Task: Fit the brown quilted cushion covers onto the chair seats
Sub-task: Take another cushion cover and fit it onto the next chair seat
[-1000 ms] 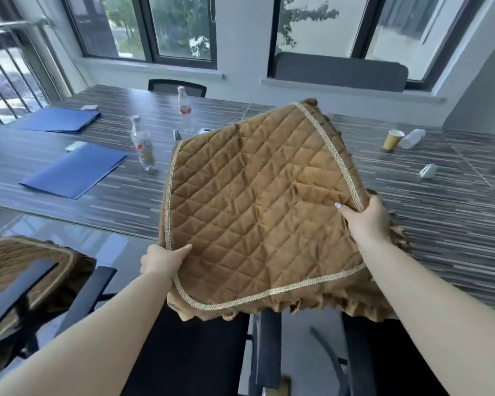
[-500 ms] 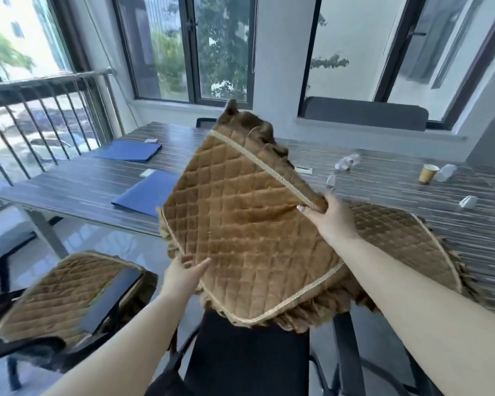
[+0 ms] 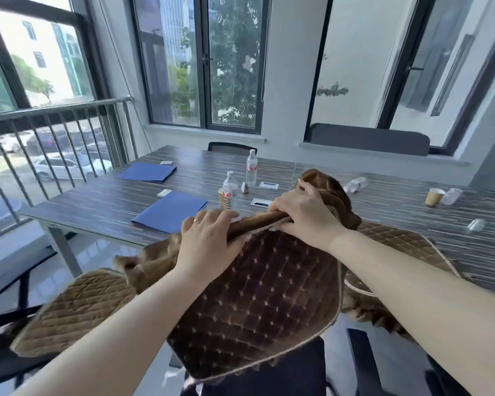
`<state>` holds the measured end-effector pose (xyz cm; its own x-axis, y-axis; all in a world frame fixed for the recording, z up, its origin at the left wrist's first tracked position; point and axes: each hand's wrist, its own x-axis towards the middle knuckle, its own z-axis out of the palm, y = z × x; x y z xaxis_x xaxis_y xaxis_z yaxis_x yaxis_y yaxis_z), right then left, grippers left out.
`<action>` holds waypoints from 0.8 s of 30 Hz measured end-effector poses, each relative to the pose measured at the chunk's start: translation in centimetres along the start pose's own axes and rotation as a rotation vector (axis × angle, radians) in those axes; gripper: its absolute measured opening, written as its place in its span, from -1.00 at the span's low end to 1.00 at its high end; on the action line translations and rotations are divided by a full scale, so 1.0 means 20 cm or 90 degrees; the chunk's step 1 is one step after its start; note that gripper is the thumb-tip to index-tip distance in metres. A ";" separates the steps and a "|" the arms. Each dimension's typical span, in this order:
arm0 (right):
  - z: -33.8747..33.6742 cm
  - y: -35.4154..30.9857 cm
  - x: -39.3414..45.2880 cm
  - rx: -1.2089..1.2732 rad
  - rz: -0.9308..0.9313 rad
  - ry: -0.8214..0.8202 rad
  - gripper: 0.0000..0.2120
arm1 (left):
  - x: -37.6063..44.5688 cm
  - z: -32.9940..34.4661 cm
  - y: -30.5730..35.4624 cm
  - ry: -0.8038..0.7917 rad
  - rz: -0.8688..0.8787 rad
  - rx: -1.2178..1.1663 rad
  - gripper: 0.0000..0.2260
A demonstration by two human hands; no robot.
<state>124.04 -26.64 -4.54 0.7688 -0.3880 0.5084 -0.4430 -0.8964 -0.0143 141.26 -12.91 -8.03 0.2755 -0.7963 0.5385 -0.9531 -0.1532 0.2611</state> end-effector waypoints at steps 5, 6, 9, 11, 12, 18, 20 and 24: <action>0.00 -0.03 -0.06 -0.002 0.032 0.053 -0.71 | -0.02 -0.03 0.05 -0.052 -0.021 -0.011 -0.69; 0.03 -0.03 -0.09 0.012 0.073 0.089 -0.60 | -0.02 -0.03 0.06 -0.045 -0.037 -0.028 -0.70; 0.12 -0.07 -0.29 0.155 0.347 0.180 -0.25 | -0.04 -0.04 0.04 -0.035 -0.104 -0.100 -0.71; 0.22 -0.05 -0.48 0.267 0.618 0.144 -0.10 | -0.03 -0.06 0.00 -0.024 -0.152 -0.204 -0.67; 0.27 -0.04 -0.57 0.311 0.729 0.107 -0.04 | -0.03 -0.07 -0.01 -0.011 -0.180 -0.263 -0.64; 0.48 0.00 -0.89 0.570 0.986 0.036 0.14 | -0.08 -0.07 -0.09 0.020 -0.417 -0.630 -0.53; 0.49 0.01 -0.92 0.586 1.029 0.065 0.06 | -0.10 -0.07 -0.11 -0.005 -0.478 -0.741 -0.58; 0.55 0.03 -1.00 0.659 1.131 0.051 0.27 | -0.16 -0.02 -0.15 -0.036 -0.521 -0.816 -0.63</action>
<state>113.57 -21.78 -24.13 -0.1458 -0.8017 -0.5797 -0.1305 0.5964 -0.7920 143.30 -9.61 -10.28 0.6238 -0.7726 -0.1180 0.2117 0.0217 0.9771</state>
